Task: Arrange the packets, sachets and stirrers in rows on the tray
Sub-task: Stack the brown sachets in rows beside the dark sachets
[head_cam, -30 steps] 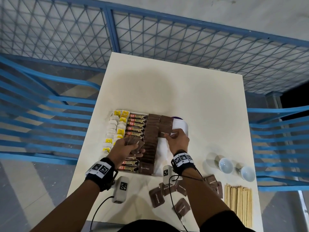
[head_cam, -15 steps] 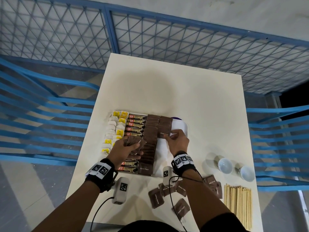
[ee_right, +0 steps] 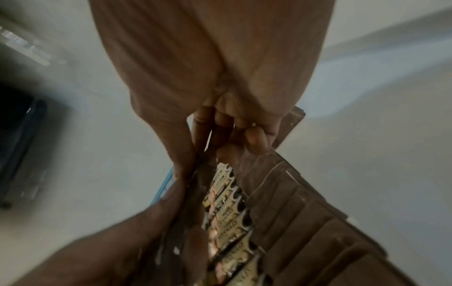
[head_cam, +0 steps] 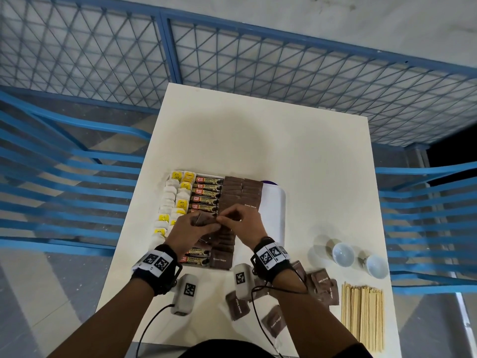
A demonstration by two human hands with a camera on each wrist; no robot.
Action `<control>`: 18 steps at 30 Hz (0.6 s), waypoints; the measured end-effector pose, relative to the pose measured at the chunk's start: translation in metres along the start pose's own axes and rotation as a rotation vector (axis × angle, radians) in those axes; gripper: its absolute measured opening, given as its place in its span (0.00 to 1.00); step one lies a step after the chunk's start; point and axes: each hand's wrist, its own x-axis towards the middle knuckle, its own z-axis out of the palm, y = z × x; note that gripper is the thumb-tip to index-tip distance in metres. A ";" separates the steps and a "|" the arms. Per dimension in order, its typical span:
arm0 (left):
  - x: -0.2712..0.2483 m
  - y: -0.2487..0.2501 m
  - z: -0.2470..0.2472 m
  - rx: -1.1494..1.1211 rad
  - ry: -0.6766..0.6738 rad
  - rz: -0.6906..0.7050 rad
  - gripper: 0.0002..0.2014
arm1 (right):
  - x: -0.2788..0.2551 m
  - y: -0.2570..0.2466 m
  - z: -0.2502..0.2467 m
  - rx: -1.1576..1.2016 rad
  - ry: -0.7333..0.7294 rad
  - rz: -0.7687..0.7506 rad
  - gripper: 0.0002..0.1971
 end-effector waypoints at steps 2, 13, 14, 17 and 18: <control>-0.002 0.001 0.000 0.003 0.011 0.014 0.10 | 0.000 0.002 -0.002 0.085 0.044 0.029 0.03; -0.007 -0.006 0.008 -0.004 0.023 0.019 0.11 | -0.008 0.010 -0.004 0.113 0.174 0.110 0.05; -0.007 -0.007 0.007 -0.004 0.031 0.024 0.11 | -0.008 0.012 -0.003 0.095 0.139 0.130 0.08; -0.007 -0.011 0.005 -0.001 0.045 0.026 0.10 | -0.011 0.016 -0.001 0.014 0.046 0.153 0.10; -0.006 -0.012 0.005 0.002 0.043 0.025 0.10 | -0.011 0.017 -0.002 0.006 0.042 0.143 0.08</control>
